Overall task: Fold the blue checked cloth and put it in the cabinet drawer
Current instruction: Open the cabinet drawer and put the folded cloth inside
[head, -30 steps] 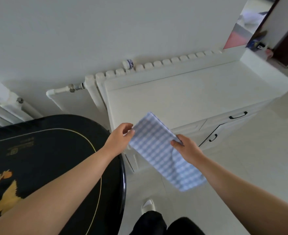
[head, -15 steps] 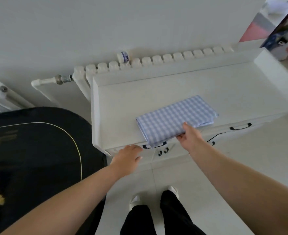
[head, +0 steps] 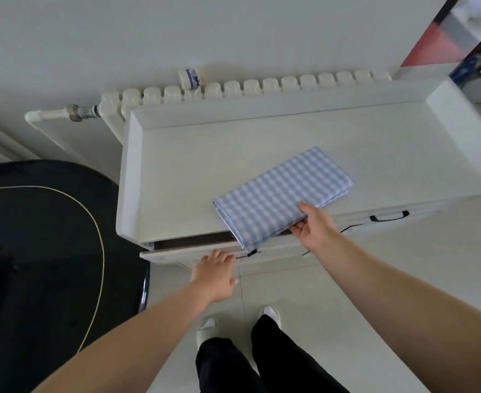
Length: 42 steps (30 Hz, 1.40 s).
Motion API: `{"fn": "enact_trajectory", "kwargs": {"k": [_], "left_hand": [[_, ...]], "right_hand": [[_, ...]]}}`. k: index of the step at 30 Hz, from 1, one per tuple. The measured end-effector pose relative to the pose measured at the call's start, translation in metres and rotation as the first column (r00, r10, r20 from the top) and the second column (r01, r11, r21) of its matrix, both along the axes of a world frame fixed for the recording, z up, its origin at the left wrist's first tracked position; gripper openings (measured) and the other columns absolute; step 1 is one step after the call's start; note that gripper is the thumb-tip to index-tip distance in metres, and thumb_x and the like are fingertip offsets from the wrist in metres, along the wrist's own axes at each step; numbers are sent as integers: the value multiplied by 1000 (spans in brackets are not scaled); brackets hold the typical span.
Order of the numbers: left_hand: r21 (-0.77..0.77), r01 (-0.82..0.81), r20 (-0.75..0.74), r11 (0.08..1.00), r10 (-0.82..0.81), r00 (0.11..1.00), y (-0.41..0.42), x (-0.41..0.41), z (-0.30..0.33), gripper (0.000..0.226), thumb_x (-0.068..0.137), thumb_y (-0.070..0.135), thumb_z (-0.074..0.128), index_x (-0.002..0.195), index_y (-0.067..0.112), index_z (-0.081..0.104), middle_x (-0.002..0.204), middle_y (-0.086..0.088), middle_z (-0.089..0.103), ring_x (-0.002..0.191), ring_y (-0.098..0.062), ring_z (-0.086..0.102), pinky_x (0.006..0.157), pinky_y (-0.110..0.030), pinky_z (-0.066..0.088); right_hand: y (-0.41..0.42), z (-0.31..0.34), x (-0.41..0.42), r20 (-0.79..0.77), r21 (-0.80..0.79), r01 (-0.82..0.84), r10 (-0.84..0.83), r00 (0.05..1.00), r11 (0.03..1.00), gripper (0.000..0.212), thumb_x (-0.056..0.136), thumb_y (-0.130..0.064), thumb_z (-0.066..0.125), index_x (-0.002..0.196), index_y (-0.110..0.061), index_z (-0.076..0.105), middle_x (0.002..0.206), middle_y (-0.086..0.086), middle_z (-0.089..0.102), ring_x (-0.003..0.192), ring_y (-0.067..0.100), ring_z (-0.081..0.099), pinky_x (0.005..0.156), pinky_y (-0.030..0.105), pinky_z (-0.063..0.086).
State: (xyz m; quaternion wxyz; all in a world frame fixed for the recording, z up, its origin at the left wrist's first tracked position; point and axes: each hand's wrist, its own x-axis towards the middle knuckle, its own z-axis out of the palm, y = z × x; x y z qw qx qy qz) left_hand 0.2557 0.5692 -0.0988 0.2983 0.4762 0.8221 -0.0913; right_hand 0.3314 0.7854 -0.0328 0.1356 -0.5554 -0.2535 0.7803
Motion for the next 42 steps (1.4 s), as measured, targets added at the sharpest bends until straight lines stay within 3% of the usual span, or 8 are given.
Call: {"fn": "enact_trajectory", "kwargs": {"k": [6, 9, 12, 16, 20, 29, 35, 42], "left_hand": [[-26, 157, 30, 987, -156, 987, -39, 34, -4, 71, 94, 43, 44, 150, 10, 16, 155, -6, 22, 143, -24, 17, 113, -40, 27], [295, 284, -57, 912, -280, 958, -54, 24, -1, 56, 80, 26, 64, 133, 20, 46, 136, -1, 51, 124, -23, 51, 98, -34, 46], [459, 169, -204, 872, -81, 976, -73, -3, 6, 65, 59, 18, 81, 118, 21, 56, 116, 0, 60, 102, -23, 61, 85, -35, 52], [192, -32, -227, 981, 76, 971, -101, -38, 15, 49, 81, 44, 67, 118, 13, 58, 109, -4, 66, 102, -26, 63, 93, -37, 46], [58, -153, -61, 986, 157, 986, -121, -51, 24, 11, 94, 15, 46, 103, 17, 52, 91, 0, 59, 82, -19, 58, 68, -31, 45], [77, 93, -61, 993, -88, 994, -132, -46, 21, 29, 99, 22, 37, 125, 19, 51, 97, -3, 64, 86, -23, 61, 64, -29, 39], [155, -82, 91, 984, 69, 993, -142, -44, 21, 33, 98, 26, 42, 129, 31, 52, 108, -2, 67, 91, -19, 62, 69, -27, 42], [233, -162, -27, 959, 173, 985, -151, -41, 21, 31, 95, 40, 50, 119, 24, 61, 108, 1, 63, 97, -14, 59, 80, -24, 45]], "right_hand": [[-5, 3, 7, -16, -3, 12, -12, 1000, 1000, 23, 92, -8, 57, 115, -11, 53, 98, 8, 67, 85, 22, 67, 62, 38, 55], [-13, 5, 10, -12, 5, 26, -26, 1000, 1000, 22, 93, -8, 55, 115, -11, 52, 97, 8, 67, 84, 21, 67, 58, 36, 58], [-25, 6, 16, -18, -2, 66, -66, 998, 998, 26, 93, -7, 53, 118, -12, 49, 103, 9, 67, 89, 22, 67, 64, 38, 60], [-51, 15, 21, -36, -28, 144, -145, 989, 989, 15, 92, -2, 50, 105, -9, 50, 96, 12, 66, 88, 26, 66, 79, 43, 55], [-84, 23, 28, -72, -34, 218, -220, 973, 975, 26, 90, -1, 46, 114, -11, 50, 101, 12, 68, 91, 28, 68, 72, 44, 57], [-167, 27, 62, 31, -12, 215, -214, 976, 977, 29, 90, 1, 44, 116, -9, 45, 99, 13, 65, 82, 26, 67, 63, 39, 58], [-178, 19, 35, 70, -56, 164, -160, 985, 985, 28, 91, 5, 42, 116, -8, 42, 96, 13, 62, 83, 28, 64, 74, 44, 55], [-157, -8, -6, 38, -112, 7, -2, 999, 994, 39, 96, -2, 42, 135, -2, 40, 115, 21, 58, 104, 33, 60, 94, 52, 46]]}}
